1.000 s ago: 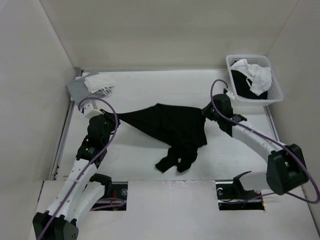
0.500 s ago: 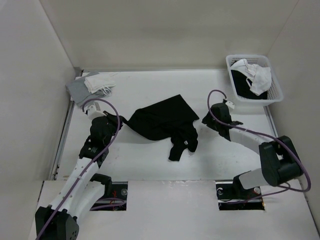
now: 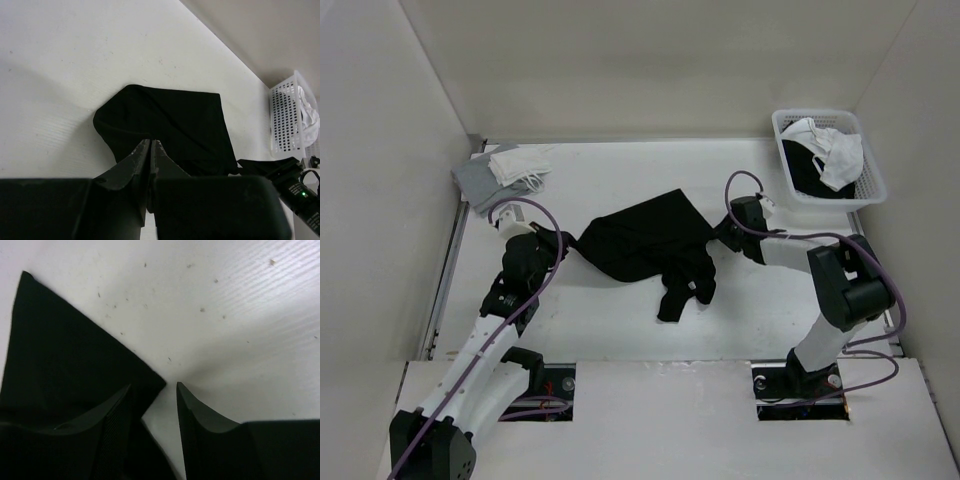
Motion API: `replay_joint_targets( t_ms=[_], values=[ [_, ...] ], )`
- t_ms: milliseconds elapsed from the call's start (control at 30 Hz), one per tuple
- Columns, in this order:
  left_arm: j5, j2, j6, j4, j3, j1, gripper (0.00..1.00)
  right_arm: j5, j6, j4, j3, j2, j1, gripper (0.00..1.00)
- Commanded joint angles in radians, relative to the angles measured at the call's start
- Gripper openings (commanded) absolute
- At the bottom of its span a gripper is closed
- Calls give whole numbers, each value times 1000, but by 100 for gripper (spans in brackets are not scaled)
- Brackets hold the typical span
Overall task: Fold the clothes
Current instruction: Flatten the tank top out
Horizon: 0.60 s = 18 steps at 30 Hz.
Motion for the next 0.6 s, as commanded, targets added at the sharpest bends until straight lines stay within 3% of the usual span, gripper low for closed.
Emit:
replay_joint_targets(
  t_ms=[0, 233, 400, 567],
  values=[
    [11, 0, -9, 63, -7, -4, 3, -19, 57, 24, 48, 54, -3, 42],
    [13, -6, -10, 63, -7, -1, 3, -46, 87, 24, 47, 79, -3, 29],
    [13, -3, -10, 69, -7, 0, 3, -30, 84, 41, 62, 80, -3, 7],
    [7, 29, -36, 100, 36, 6, 3, 66, -2, 119, 73, -83, 16, 0]
  ],
)
